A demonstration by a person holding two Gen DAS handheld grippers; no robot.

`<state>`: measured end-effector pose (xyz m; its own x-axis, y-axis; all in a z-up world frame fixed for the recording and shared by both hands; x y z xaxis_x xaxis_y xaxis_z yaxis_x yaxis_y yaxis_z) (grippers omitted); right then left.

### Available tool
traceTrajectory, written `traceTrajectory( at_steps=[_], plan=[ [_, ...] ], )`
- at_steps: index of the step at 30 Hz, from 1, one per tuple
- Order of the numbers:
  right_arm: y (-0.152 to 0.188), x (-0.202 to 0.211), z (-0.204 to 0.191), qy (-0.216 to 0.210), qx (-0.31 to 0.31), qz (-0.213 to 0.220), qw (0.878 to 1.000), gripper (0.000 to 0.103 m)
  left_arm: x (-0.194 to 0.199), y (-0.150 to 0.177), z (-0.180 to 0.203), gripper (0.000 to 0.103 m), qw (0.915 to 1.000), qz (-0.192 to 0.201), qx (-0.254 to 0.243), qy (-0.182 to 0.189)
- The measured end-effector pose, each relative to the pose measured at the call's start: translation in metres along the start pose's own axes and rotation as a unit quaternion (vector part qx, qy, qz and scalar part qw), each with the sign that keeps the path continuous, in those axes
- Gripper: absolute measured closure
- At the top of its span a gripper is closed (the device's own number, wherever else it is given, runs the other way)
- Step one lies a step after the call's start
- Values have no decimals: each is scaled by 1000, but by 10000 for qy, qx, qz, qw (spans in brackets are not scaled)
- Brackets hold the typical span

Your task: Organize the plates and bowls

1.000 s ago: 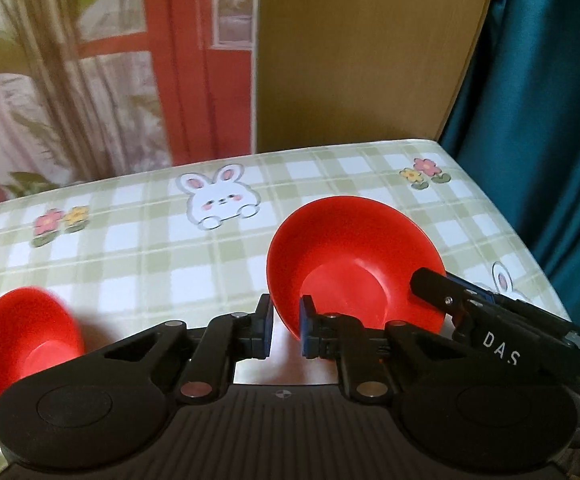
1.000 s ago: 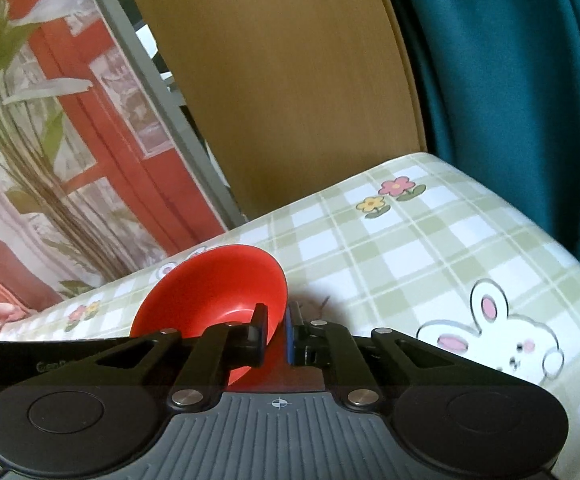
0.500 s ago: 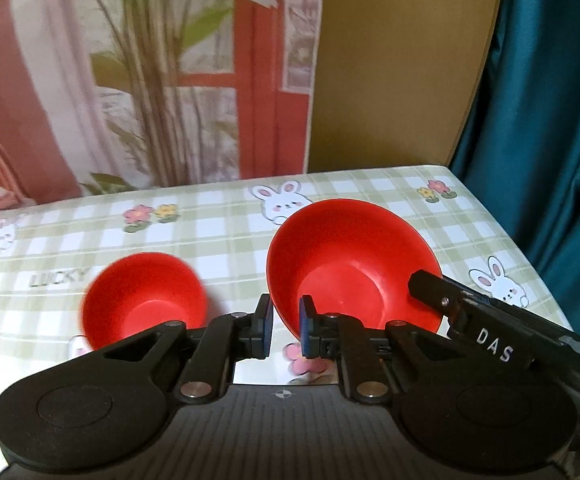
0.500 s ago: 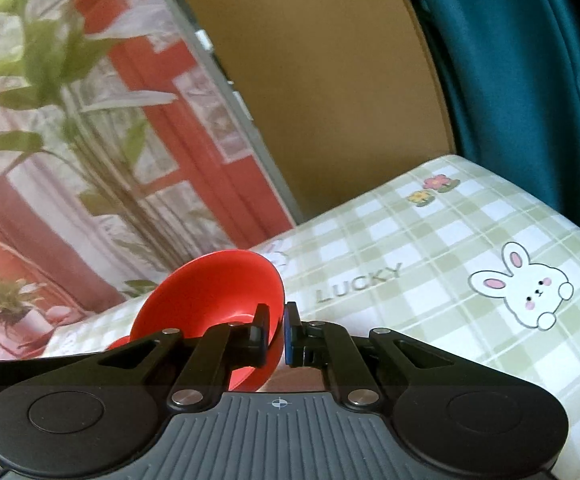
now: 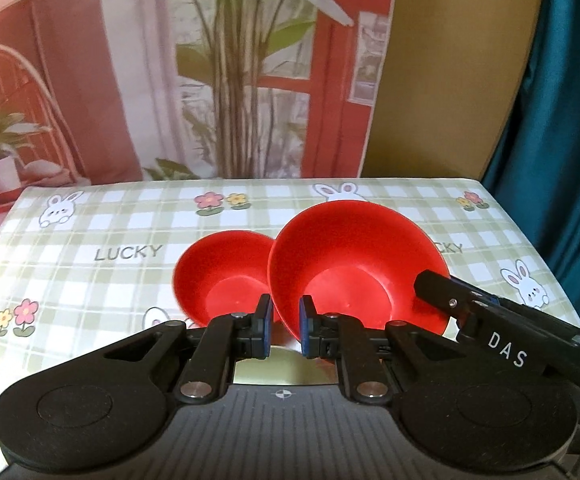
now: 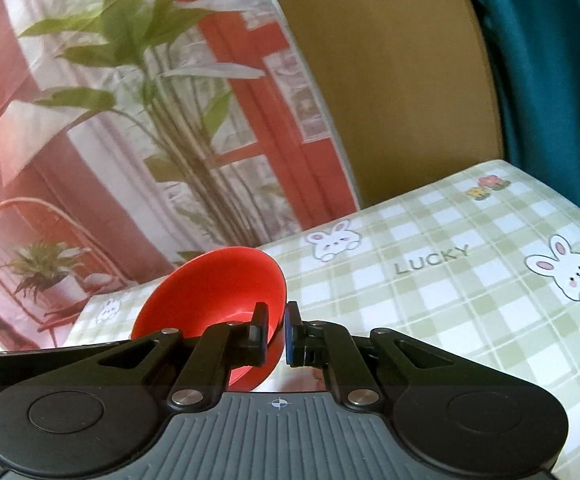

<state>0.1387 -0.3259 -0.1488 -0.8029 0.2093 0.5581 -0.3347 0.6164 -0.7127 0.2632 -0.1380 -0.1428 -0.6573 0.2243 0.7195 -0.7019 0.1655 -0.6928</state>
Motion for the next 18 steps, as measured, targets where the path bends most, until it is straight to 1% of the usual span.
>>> traceTrajectory(
  at_steps=[6,10,13,18],
  plan=[
    [2,-7,-22,-3,147,-91,9999,96,-4,-1,-22,89,9999,-28,157,-15],
    [0,-16,-37,-7,290,-189,9994,96,-7,-5,-38,88,9996,-34,272,44],
    [-6,-24,-50,-49,415,-224,9989,96,-8,-15,-51,88,9993,18,361,110],
    [-23,-35,-73,-147,641,-94,9978,95,-7,-37,-66,88,9992,128,377,77]
  ],
)
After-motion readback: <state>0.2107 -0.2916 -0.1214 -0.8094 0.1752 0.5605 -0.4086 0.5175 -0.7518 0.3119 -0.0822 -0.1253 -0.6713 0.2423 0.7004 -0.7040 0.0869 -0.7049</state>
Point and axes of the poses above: each gripper's, at about its wrist camera, not at the fingertips, and x roughly against the way its jaws point, z to its right, y to its underside, the point moved 3 cm from there along -x, roughly the way its jaws point, and after that the axes turned 2 degrees about -z, right-handed, at the moved point
